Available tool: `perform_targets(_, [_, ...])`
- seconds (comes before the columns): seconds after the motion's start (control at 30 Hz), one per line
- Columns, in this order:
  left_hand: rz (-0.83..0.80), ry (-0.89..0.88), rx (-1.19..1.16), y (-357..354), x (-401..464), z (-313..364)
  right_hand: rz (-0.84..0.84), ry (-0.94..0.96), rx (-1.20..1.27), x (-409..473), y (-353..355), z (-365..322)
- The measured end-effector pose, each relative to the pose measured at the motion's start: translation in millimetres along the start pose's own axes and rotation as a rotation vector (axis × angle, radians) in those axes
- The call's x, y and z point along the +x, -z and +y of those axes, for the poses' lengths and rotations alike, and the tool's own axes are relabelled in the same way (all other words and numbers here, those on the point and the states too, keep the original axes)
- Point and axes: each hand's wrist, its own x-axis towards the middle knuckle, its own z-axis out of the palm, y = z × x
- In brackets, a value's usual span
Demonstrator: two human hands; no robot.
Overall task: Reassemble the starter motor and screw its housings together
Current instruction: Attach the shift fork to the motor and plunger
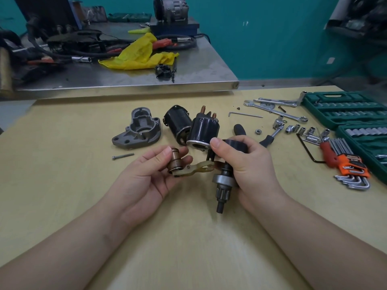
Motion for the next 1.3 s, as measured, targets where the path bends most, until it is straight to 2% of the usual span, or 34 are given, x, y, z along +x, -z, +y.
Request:
perform_targets(0.23, [0.061, 0.015, -0.023, -6, -2, -1, -0.001, 0.082, -0.089, -1, 0, 1])
perform_targets(0.37, [0.029, 0.019, 0.02, -8, -5, -3, 0.01, 0.141, -0.176, -3, 0, 1])
perform_targets(0.83, [0.025, 0.048, 0.098, -14, -11, -1, -0.027, 0.317, -0.233, -9, 0, -3])
perform_targets(1.17, [0.006, 0.088, 0.145, -19, -12, 1, 0.031, 0.309, -0.288, -7, 0, 1])
perform_targets(1.3, [0.005, 0.123, 0.134, -18, -12, 2, -0.028, 0.262, -0.221, -5, -2, 2])
